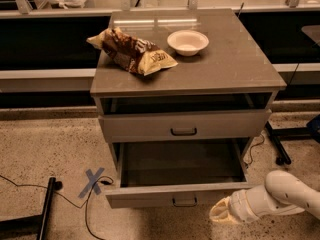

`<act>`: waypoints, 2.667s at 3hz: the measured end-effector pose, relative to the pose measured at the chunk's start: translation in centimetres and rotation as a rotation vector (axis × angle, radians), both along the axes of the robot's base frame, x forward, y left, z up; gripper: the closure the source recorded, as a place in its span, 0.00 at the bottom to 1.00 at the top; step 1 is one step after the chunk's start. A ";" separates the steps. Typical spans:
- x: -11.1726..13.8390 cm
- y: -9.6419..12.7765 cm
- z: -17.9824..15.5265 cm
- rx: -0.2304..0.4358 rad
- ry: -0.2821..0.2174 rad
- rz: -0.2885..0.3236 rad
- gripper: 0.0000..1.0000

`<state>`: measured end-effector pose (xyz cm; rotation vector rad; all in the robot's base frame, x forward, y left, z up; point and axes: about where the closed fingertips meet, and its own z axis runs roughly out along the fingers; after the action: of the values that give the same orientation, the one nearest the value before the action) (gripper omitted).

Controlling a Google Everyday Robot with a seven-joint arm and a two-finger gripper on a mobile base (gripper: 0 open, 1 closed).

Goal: Close middle drawer

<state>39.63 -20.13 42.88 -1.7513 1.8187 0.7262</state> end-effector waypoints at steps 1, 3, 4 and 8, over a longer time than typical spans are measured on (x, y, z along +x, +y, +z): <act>0.7 0.4 -0.9 -0.059 -0.032 -0.006 1.00; 4.7 0.1 -5.6 -0.237 -0.118 -0.022 1.00; 6.8 -1.2 -7.0 -0.230 -0.123 -0.023 1.00; 14.6 -1.3 -7.2 -0.243 -0.212 0.021 1.00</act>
Offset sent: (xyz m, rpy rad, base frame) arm 0.0607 0.0041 -0.0642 -0.3884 -0.1820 -0.0302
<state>54.20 -21.43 35.67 -1.9213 1.8037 0.3210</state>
